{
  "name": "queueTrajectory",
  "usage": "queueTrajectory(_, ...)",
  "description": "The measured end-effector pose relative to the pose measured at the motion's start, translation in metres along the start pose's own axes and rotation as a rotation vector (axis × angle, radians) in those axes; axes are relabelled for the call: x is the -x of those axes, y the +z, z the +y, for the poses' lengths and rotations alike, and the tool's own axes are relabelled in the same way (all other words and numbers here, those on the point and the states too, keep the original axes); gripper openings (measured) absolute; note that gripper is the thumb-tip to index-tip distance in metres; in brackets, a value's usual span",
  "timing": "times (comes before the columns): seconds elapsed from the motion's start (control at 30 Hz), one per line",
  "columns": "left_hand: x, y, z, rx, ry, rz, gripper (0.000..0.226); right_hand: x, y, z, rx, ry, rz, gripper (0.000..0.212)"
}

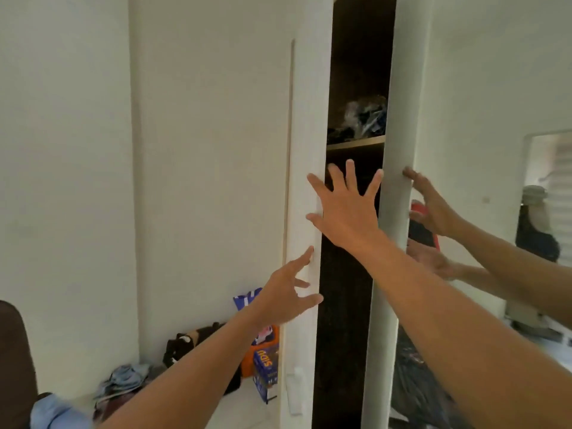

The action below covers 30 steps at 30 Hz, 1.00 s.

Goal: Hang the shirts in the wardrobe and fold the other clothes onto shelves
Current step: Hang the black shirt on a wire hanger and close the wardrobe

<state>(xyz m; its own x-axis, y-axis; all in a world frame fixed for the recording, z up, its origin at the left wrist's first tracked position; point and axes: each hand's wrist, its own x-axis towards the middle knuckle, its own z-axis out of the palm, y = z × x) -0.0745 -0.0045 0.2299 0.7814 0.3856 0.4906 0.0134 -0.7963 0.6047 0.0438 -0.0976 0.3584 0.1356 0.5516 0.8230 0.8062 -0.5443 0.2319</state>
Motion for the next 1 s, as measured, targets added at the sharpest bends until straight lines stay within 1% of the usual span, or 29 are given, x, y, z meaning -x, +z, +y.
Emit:
queueTrajectory(0.07, -0.008, 0.016, 0.014, 0.056, -0.030, -0.092, 0.096, 0.006, -0.007, 0.022, 0.149, 0.011, -0.046, 0.096)
queueTrajectory(0.13, -0.018, 0.031, 0.024, 0.116, -0.047, -0.150, 0.098, 0.009, -0.008, 0.039, 0.265, 0.034, -0.097, 0.109)
queueTrajectory(0.23, -0.031, 0.054, 0.032, 0.188, -0.057, -0.188, 0.099, 0.011, -0.004, 0.059, 0.388, 0.072, -0.110, 0.112)
queueTrajectory(0.33, -0.042, 0.075, 0.039, 0.175, -0.057, -0.200, 0.092, 0.014, 0.006, 0.075, 0.486, 0.069, -0.120, 0.102)
queueTrajectory(0.4, -0.049, 0.084, 0.043, 0.143, -0.060, -0.210, 0.087, 0.012, 0.015, 0.087, 0.441, 0.105, -0.087, 0.084)
queueTrajectory(0.47, -0.056, 0.090, 0.045, 0.119, -0.066, -0.224, 0.085, 0.009, 0.025, 0.091, 0.241, 0.217, 0.042, 0.061)
queueTrajectory(0.5, -0.059, 0.092, 0.045, 0.117, -0.072, -0.231, 0.087, 0.008, 0.030, 0.091, 0.152, 0.254, 0.111, 0.057)
queueTrajectory(0.53, -0.062, 0.094, 0.046, 0.112, -0.074, -0.238, 0.089, 0.005, 0.037, 0.092, 0.112, 0.265, 0.187, 0.054)
queueTrajectory(0.6, -0.065, 0.096, 0.048, 0.102, -0.083, -0.251, 0.092, 0.005, 0.032, 0.091, 0.140, 0.267, 0.268, 0.053)
queueTrajectory(0.63, -0.064, 0.096, 0.049, 0.098, -0.088, -0.260, 0.093, 0.007, 0.027, 0.090, 0.200, 0.234, 0.217, 0.053)
queueTrajectory(0.7, -0.064, 0.096, 0.053, 0.080, -0.093, -0.276, 0.092, 0.011, 0.017, 0.088, 0.387, 0.096, -0.029, 0.064)
queueTrajectory(0.73, -0.063, 0.095, 0.054, 0.075, -0.091, -0.275, 0.092, 0.013, 0.015, 0.087, 0.463, 0.053, -0.109, 0.071)
queueTrajectory(0.77, -0.062, 0.091, 0.054, 0.070, -0.087, -0.264, 0.092, 0.015, 0.013, 0.084, 0.499, 0.056, -0.148, 0.074)
queueTrajectory(0.8, -0.060, 0.088, 0.055, 0.053, -0.082, -0.249, 0.092, 0.017, 0.008, 0.082, 0.491, 0.073, -0.173, 0.075)
queueTrajectory(0.87, -0.053, 0.079, 0.057, -0.003, -0.067, -0.228, 0.095, 0.021, 0.003, 0.080, 0.399, 0.079, -0.165, 0.069)
queueTrajectory(1.0, -0.034, 0.066, 0.061, -0.117, -0.045, -0.247, 0.098, 0.054, -0.028, 0.075, 0.073, 0.106, -0.165, 0.056)
